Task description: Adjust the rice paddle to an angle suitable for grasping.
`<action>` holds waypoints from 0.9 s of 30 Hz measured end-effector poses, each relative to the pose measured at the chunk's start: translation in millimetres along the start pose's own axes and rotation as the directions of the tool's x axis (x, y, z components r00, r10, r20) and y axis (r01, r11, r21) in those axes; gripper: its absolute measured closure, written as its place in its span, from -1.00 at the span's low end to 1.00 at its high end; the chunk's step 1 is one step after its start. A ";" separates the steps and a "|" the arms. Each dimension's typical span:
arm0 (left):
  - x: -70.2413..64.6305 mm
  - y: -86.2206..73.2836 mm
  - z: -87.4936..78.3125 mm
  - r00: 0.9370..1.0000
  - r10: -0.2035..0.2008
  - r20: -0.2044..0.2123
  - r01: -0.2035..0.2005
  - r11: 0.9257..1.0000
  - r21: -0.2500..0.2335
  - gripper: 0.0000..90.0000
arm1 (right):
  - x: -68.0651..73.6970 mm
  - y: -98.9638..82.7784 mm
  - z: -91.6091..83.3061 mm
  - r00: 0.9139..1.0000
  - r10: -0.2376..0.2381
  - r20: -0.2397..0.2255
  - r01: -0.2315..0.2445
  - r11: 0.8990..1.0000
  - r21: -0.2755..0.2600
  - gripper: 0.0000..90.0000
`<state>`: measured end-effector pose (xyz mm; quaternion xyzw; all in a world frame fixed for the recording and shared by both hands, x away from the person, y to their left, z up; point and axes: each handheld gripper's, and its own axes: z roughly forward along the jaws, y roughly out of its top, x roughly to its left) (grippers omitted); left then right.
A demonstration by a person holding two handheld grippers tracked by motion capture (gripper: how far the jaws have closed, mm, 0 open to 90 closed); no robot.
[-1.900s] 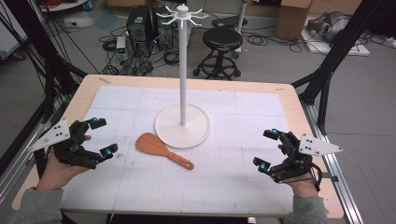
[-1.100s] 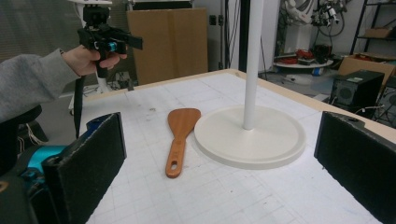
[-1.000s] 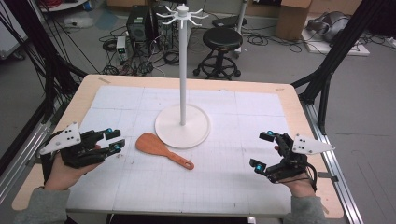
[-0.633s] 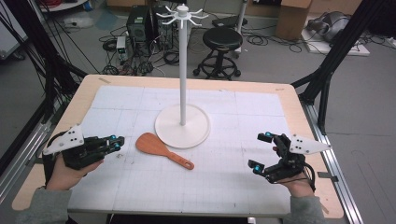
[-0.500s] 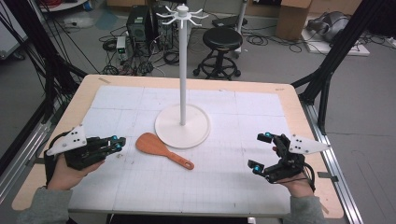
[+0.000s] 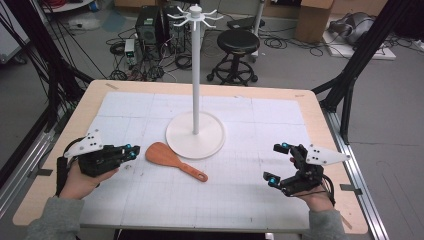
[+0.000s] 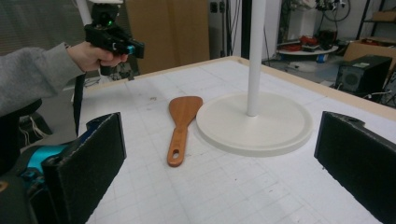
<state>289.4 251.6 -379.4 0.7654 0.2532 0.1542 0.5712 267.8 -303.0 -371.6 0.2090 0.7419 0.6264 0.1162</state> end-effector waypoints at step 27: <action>-4.9 -11.5 61.5 1.000 -0.015 0.006 0.014 0.995 0.096 0.99 | -0.1 -0.3 0.1 1.000 0.004 0.005 -0.004 1.000 -0.005 -0.98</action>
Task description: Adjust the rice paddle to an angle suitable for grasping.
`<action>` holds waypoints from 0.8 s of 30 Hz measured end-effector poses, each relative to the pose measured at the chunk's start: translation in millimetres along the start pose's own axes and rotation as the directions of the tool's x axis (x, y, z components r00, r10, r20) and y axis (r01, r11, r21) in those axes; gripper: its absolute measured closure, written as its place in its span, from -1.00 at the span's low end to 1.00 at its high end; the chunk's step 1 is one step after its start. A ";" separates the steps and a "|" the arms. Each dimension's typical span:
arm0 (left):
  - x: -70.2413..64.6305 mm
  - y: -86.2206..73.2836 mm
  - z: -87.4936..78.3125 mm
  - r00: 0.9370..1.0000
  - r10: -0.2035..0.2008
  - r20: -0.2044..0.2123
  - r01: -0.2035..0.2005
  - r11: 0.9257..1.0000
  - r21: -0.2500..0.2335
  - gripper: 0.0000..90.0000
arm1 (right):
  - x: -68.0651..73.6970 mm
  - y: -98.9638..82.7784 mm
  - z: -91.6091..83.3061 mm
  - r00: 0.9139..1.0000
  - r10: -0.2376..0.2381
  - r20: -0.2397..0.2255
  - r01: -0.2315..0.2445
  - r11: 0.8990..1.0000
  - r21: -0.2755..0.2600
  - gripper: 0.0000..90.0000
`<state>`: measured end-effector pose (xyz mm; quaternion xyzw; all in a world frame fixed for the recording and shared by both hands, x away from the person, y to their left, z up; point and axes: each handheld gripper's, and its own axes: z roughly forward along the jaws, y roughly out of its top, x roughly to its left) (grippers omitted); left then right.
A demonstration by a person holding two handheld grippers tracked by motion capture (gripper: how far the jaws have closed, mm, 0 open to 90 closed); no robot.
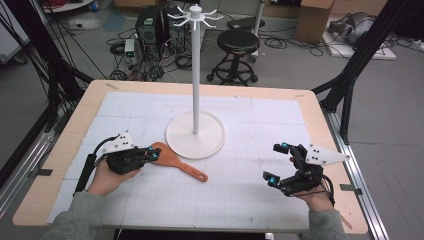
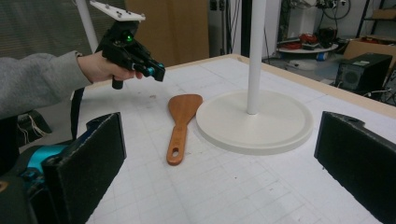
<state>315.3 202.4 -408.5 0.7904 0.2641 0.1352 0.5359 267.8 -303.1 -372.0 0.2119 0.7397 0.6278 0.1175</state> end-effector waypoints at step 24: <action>44.2 -16.0 28.6 0.993 -0.070 -0.096 0.076 0.995 0.058 0.99 | -2.0 -1.3 3.0 1.000 0.008 -0.012 -0.008 1.000 0.016 -0.98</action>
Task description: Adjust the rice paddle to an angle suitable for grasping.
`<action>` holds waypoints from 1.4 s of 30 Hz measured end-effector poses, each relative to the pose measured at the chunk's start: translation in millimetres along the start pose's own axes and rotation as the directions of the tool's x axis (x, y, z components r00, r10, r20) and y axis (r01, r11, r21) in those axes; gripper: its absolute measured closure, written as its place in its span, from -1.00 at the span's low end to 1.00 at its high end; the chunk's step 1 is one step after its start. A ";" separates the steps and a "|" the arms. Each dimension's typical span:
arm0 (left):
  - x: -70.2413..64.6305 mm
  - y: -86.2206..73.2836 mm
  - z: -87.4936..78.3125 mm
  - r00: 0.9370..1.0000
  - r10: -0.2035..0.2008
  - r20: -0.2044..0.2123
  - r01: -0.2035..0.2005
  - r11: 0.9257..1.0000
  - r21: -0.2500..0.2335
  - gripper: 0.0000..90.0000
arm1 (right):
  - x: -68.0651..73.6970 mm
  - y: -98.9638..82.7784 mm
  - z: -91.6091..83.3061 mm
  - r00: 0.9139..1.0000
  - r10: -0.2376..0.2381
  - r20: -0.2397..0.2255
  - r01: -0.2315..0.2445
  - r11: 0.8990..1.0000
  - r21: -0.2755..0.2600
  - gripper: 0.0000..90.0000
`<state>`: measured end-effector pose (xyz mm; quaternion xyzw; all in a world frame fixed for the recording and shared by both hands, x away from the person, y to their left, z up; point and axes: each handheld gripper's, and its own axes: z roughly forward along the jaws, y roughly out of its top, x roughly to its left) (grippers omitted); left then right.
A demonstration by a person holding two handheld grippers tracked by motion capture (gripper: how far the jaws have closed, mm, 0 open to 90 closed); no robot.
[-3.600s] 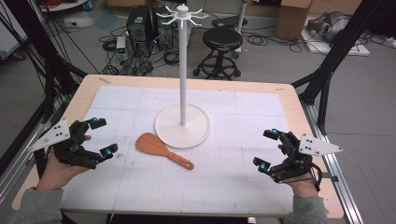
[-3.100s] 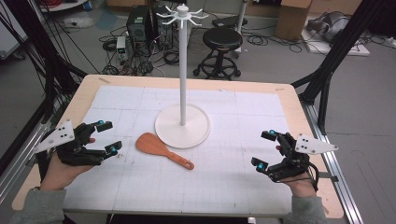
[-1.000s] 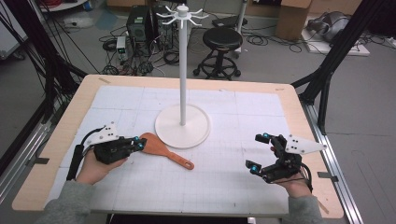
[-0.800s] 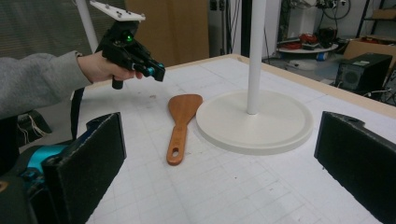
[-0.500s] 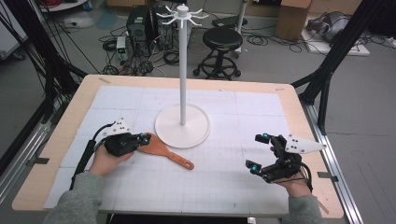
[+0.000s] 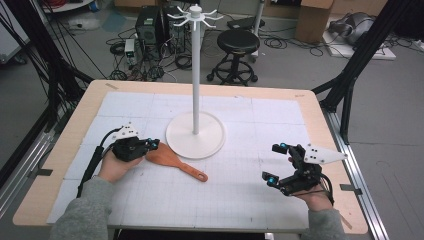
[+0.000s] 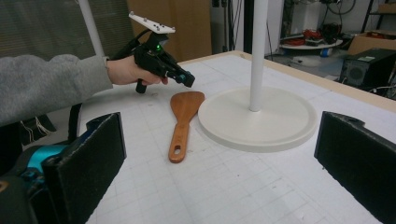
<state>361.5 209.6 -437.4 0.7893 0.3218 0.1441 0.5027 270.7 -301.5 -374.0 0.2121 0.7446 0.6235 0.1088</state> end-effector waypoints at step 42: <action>21.6 10.0 41.5 0.997 -0.030 -0.076 0.043 0.984 0.174 0.99 | -0.3 -2.5 2.7 1.000 0.011 -0.009 -0.011 1.000 0.019 -0.98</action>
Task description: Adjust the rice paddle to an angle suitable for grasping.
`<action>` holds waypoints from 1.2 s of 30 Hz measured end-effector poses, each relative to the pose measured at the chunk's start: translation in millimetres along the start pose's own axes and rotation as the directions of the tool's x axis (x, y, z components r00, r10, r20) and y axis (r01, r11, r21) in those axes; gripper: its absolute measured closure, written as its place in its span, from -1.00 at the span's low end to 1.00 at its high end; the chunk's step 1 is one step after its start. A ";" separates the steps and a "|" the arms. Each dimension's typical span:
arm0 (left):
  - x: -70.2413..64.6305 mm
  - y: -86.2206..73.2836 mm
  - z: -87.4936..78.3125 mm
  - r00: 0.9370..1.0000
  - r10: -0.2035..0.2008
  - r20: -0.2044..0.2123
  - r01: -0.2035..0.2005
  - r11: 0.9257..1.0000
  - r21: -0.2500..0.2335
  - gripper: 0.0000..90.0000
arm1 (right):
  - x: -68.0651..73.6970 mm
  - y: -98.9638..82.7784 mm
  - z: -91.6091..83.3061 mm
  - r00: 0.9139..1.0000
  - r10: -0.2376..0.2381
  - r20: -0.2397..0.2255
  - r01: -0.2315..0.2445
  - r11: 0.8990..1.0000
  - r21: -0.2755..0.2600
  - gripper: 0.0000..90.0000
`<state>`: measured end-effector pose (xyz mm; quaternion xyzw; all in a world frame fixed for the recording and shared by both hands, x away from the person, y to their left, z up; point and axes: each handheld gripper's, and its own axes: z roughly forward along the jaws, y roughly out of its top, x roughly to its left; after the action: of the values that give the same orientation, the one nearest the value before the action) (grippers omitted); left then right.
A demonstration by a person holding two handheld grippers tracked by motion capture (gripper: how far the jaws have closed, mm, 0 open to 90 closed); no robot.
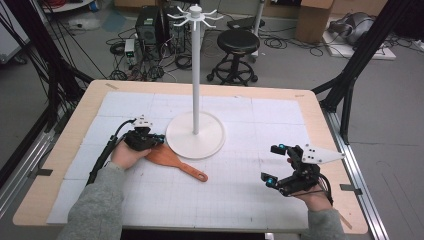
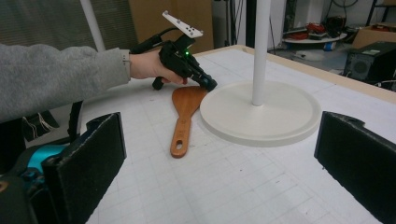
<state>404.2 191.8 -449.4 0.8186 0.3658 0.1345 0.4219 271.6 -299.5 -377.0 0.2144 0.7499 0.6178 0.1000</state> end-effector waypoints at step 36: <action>-43.9 -12.9 -26.7 0.978 0.155 0.141 -0.171 0.979 0.110 0.99 | -1.5 -7.4 1.0 1.000 0.022 0.018 -0.022 0.999 0.032 -0.98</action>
<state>353.2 181.2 -439.5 0.8771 0.2764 0.0917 0.3819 271.9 -300.4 -384.6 0.2296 0.7565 0.6047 0.0963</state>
